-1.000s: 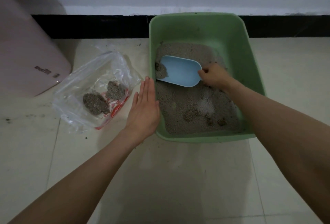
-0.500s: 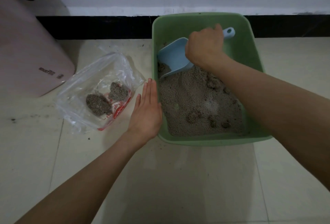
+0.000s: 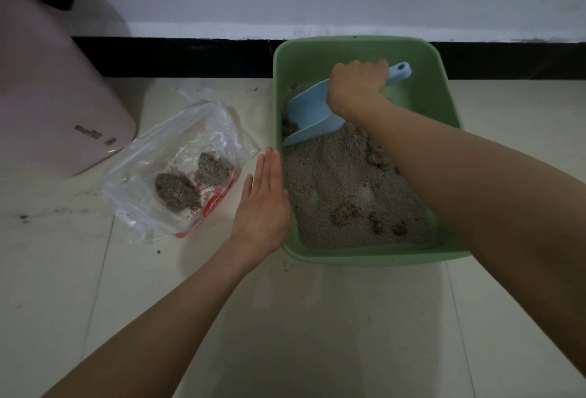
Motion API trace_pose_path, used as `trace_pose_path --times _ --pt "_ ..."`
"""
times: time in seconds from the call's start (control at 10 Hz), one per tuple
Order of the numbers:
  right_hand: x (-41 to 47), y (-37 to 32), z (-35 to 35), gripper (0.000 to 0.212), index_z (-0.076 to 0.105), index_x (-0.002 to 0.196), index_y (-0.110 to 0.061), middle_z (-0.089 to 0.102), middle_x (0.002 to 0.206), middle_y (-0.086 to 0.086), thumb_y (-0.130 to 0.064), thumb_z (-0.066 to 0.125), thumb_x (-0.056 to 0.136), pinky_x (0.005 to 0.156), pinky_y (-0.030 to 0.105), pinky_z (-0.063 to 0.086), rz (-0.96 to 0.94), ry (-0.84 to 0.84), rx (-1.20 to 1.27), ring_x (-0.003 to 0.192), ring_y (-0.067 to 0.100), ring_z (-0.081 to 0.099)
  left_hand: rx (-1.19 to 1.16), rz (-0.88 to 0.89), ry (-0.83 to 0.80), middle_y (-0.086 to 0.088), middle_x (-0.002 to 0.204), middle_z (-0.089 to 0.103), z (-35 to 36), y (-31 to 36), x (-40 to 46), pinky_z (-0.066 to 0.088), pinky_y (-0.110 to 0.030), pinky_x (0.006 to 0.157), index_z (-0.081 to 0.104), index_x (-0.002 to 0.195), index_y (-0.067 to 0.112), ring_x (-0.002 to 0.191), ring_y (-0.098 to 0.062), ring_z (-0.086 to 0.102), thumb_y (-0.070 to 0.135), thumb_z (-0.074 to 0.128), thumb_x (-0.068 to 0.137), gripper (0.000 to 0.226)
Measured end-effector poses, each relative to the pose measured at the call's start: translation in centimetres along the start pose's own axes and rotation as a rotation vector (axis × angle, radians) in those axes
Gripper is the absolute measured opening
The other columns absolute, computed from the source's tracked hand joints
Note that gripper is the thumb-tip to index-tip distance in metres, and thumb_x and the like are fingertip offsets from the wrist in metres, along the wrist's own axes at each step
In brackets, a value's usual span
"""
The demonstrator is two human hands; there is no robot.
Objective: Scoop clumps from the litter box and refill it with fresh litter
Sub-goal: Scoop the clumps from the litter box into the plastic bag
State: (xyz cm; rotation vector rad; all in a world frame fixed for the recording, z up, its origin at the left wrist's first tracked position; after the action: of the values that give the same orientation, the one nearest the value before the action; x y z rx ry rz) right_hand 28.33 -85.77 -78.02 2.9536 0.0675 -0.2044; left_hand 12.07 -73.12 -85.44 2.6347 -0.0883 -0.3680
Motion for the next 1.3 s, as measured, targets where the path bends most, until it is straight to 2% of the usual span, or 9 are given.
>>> trace_pose_path --times 0.1,0.2,0.3,0.4,0.6,0.7,0.8,1.1,1.3 --pt "0.8 0.3 0.1 0.031 0.036 0.061 -0.014 0.041 0.058 0.001 -0.013 0.042 0.091 0.092 0.037 0.032 -0.055 0.058 0.008 0.057 0.015 0.040 -0.006 0.001 -0.004 -0.005 0.156 -0.016 0.1 0.0 -0.1 0.000 -0.036 0.119 -0.018 0.145 0.009 0.143 -0.015 -0.015 0.012 0.023 0.099 0.062" --pt "0.7 2.6 2.3 0.036 0.041 0.063 -0.014 0.042 0.059 0.001 -0.022 0.035 0.097 0.097 0.041 0.032 -0.053 0.023 0.081 0.067 0.021 0.049 -0.009 -0.001 -0.008 -0.004 0.156 -0.016 0.1 -0.1 0.0 -0.001 -0.035 0.119 -0.017 0.145 0.010 0.143 -0.014 -0.016 0.012 0.023 0.099 0.062" --pt "-0.6 4.3 3.8 0.035 0.052 0.077 -0.011 0.051 0.070 0.006 -0.027 0.030 0.099 0.097 0.042 0.033 -0.072 0.042 0.188 0.076 0.026 0.053 -0.004 0.000 -0.001 -0.005 0.156 -0.015 0.0 -0.1 0.1 -0.001 -0.034 0.119 -0.017 0.145 0.009 0.144 -0.015 -0.014 0.012 0.024 0.099 0.062" --pt "-2.3 5.3 4.5 0.034 0.058 0.087 -0.010 0.052 0.077 0.008 -0.027 0.031 0.099 0.092 0.039 0.035 -0.098 0.096 0.287 0.078 0.027 0.052 -0.003 0.000 -0.005 -0.005 0.157 -0.014 0.0 -0.1 0.1 -0.001 -0.034 0.119 -0.016 0.146 0.009 0.144 -0.015 -0.013 0.012 0.025 0.099 0.062" --pt "-3.9 7.4 8.5 0.039 0.041 0.064 -0.013 0.041 0.059 0.001 -0.025 0.036 0.100 0.067 0.029 0.031 0.041 0.019 0.595 0.068 0.024 0.044 0.005 -0.010 -0.007 -0.005 0.157 -0.014 0.0 -0.1 0.0 0.000 -0.036 0.119 -0.016 0.146 0.009 0.144 -0.015 -0.013 0.013 0.024 0.099 0.062" --pt "-4.5 7.7 9.5 0.040 0.035 0.061 -0.016 0.036 0.057 -0.003 -0.024 0.036 0.100 0.066 0.029 0.027 0.101 0.024 0.708 0.067 0.024 0.042 0.012 -0.009 -0.004 -0.006 0.157 -0.014 0.0 0.0 0.1 0.001 -0.036 0.119 -0.016 0.146 0.009 0.144 -0.016 -0.013 0.014 0.024 0.099 0.062" --pt "-5.3 7.9 10.1 0.036 0.041 0.067 -0.010 0.038 0.058 0.000 -0.024 0.036 0.100 0.066 0.029 0.028 0.123 0.040 0.751 0.066 0.023 0.043 0.012 -0.014 -0.006 -0.006 0.157 -0.014 0.0 -0.1 0.0 0.001 -0.037 0.119 -0.016 0.146 0.009 0.144 -0.015 -0.013 0.014 0.024 0.099 0.062" --pt "-5.9 8.7 8.5 0.034 0.049 0.077 -0.009 0.052 0.073 0.008 -0.027 0.033 0.100 0.083 0.037 0.040 0.156 0.061 0.554 0.071 0.027 0.049 0.012 -0.008 -0.004 -0.005 0.157 -0.014 -0.1 0.0 -0.1 0.000 -0.037 0.119 -0.016 0.146 0.008 0.144 -0.015 -0.014 0.013 0.024 0.099 0.062" --pt "-6.0 8.8 8.0 0.034 0.048 0.077 -0.008 0.053 0.075 0.009 -0.028 0.032 0.100 0.088 0.039 0.038 0.176 0.051 0.535 0.073 0.027 0.050 0.005 -0.013 -0.007 -0.006 0.157 -0.014 -0.2 0.1 -0.2 -0.001 -0.036 0.119 -0.016 0.146 0.009 0.144 -0.015 -0.014 0.013 0.024 0.099 0.062"
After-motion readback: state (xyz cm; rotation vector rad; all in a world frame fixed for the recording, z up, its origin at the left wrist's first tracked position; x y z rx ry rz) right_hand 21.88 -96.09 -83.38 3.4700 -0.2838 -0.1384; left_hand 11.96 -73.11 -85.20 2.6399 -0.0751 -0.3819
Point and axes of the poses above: each hand's wrist, its own x-axis towards the middle knuckle, its own z-axis out of the palm, y = z × x, the point moved 6 cm from there along x, towards the middle knuckle
